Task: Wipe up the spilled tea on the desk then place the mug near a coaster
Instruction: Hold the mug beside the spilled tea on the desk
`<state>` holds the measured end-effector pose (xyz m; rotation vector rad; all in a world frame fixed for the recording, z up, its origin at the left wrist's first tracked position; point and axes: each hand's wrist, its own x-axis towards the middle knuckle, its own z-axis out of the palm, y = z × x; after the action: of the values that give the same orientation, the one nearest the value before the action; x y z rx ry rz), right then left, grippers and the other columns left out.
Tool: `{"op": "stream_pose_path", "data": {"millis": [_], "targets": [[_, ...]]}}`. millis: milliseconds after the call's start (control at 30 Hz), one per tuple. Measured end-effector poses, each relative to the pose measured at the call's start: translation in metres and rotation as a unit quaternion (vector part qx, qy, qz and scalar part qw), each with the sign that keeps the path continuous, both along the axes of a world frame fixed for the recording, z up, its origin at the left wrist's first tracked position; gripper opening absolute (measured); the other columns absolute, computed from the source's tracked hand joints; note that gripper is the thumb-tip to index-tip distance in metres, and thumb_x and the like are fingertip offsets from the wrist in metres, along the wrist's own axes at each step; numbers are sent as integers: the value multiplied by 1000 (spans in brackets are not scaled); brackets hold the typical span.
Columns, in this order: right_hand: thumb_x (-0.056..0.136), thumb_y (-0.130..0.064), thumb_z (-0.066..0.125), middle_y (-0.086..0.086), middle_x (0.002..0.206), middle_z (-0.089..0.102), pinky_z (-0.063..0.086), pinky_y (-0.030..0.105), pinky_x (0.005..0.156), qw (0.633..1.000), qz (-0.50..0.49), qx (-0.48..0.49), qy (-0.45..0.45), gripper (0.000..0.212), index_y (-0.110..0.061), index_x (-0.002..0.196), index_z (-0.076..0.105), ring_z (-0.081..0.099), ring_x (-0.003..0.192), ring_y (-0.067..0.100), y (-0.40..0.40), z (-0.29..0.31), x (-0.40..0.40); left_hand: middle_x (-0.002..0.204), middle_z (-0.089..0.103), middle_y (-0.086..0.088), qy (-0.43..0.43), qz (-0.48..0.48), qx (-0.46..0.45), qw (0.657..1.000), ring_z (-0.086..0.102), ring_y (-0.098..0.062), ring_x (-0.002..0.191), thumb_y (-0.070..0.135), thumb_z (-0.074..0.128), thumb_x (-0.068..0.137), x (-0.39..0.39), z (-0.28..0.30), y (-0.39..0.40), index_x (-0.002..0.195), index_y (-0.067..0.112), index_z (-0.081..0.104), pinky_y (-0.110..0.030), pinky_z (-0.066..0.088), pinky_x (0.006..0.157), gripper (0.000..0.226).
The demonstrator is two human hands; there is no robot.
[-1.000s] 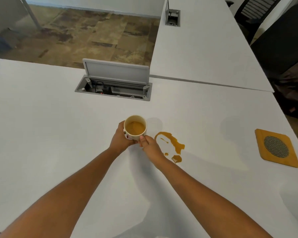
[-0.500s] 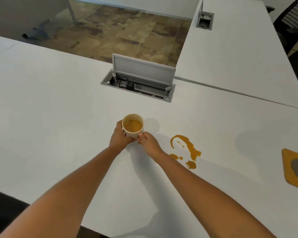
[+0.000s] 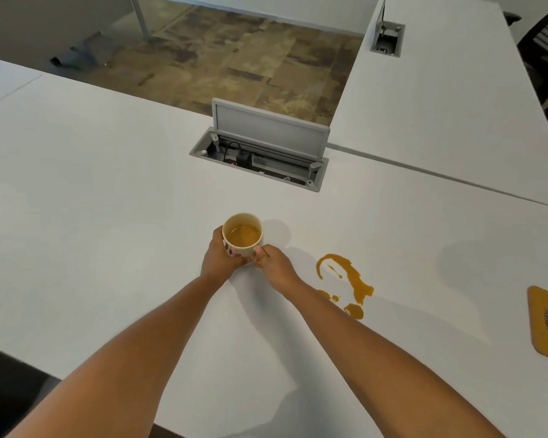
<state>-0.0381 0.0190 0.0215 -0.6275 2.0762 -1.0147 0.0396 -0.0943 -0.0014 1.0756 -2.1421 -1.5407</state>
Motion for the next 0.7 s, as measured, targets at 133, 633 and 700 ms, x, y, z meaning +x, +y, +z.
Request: {"op": "stream_pose_path", "data": {"millis": [133, 633, 700], "targets": [[100, -29, 31, 16, 112, 62, 42, 30, 85, 1000, -2, 1, 3, 25, -14, 92, 49, 57, 104, 27, -3, -3, -1, 128, 48, 0, 2, 1, 1, 1000, 48, -13, 106, 16, 84, 60, -1, -1, -2, 129, 19, 36, -28, 40, 83, 84], [98, -34, 35, 12, 108, 63, 38, 23, 75, 999, -30, -3, 33, 33, -8, 105, 54, 52, 87, 14, 3, -11, -1, 133, 46, -4, -64, 59, 14, 996, 50, -24, 117, 26, 77, 70, 2, -5, 22, 136, 16, 27, -34, 42, 88, 83], [97, -38, 37, 9, 111, 60, 42, 24, 77, 998, -59, -12, 26, 33, -10, 110, 49, 54, 91, 15, 8, -12, 1, 141, 40, -11, -123, 88, 12, 988, 43, -31, 126, 26, 72, 76, 9, -10, 38, 138, 10, 24, -41, 40, 98, 80]]}}
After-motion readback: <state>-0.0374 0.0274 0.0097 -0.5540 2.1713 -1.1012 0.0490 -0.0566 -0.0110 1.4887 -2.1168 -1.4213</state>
